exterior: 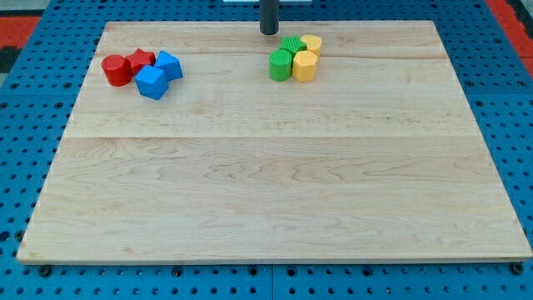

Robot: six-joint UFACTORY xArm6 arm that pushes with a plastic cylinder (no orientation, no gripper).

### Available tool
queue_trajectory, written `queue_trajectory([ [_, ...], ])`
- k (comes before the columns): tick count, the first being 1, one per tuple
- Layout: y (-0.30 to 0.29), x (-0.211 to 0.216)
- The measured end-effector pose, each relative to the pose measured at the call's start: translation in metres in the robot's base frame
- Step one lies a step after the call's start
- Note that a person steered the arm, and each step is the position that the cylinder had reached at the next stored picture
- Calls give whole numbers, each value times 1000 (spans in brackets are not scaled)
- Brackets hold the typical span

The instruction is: Push the group of blocks towards the center

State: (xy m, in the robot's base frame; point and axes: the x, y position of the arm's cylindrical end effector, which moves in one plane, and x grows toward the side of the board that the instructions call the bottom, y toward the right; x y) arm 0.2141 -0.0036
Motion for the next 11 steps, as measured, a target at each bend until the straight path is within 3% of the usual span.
queue_trajectory([
  [2,-59,58],
  [3,-155,49],
  [5,-227,70],
  [7,-202,110],
  [8,-197,107],
  [9,-154,100],
  [11,-141,76],
])
